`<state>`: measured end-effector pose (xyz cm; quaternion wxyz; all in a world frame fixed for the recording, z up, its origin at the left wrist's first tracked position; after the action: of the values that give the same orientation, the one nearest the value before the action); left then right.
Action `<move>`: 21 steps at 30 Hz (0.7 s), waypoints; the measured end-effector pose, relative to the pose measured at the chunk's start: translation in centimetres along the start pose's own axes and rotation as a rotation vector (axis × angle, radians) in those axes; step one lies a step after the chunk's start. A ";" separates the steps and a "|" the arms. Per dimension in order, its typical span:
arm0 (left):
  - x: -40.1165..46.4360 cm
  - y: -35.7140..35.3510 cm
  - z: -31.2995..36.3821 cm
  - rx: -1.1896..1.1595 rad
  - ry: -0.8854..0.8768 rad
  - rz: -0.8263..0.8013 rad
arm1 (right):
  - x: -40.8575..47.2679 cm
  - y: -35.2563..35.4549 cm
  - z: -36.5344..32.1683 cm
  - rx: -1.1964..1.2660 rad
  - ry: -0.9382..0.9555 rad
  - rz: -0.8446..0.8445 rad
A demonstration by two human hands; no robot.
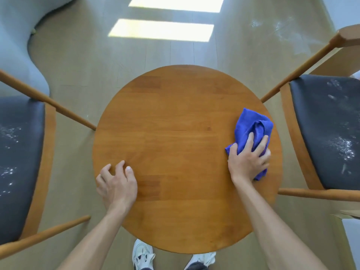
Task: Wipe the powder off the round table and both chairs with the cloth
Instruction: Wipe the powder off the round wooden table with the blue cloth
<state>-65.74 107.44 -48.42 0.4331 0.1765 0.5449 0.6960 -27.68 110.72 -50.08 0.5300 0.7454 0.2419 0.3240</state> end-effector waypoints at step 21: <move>1.5 4.2 -6.3 -0.371 0.343 -0.158 | -25.5 4.2 -15.9 0.260 1.088 -0.399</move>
<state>-72.85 104.65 -47.13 0.4124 -0.0698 0.4856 0.7676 -56.50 101.48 -48.24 0.2847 0.4712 0.6520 0.5214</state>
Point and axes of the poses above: each hand's wrist, its own x-axis towards the middle knuckle, its own y-axis out of the back of the hand, z = x × y, the point moved 7 cm from there along x, towards the middle knuckle, and after that the axes turned 9 degrees about z, right-handed, at the moved point
